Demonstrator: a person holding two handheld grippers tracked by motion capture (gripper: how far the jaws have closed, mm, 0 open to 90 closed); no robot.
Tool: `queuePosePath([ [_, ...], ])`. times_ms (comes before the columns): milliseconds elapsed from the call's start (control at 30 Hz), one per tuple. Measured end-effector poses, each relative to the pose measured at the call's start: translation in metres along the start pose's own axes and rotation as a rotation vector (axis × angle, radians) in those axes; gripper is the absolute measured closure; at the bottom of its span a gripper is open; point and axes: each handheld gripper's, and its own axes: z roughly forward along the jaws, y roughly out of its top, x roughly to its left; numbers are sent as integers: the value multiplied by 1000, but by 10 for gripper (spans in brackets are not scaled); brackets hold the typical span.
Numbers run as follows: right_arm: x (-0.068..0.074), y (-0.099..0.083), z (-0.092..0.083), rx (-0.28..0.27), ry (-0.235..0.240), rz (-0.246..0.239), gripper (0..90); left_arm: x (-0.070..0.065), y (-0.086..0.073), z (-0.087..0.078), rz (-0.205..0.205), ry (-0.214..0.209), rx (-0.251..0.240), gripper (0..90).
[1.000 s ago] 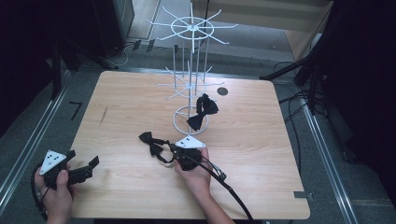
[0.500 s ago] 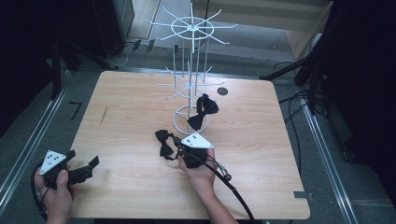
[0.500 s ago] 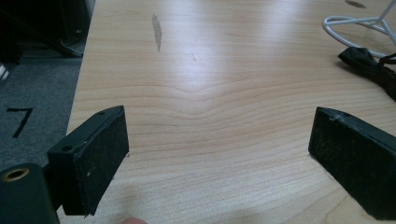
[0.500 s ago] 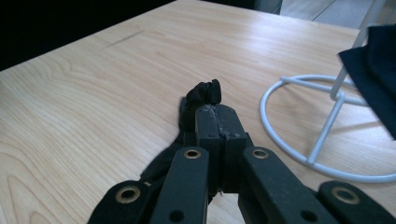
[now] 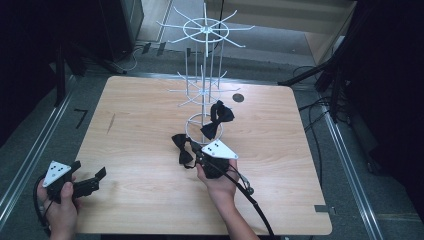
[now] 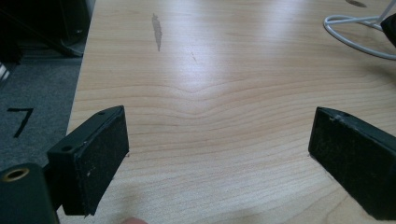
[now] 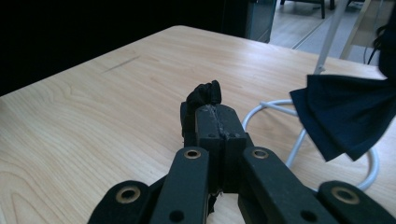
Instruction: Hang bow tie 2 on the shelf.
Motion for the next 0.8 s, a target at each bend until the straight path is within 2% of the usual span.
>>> queuePosePath([
  [600,-11,14,-17,-78,-5,10,900,0,0,0,1,2,1,58],
  [800,-12,18,-20,-77,-7,5,900,0,0,0,1,3,0,58],
])
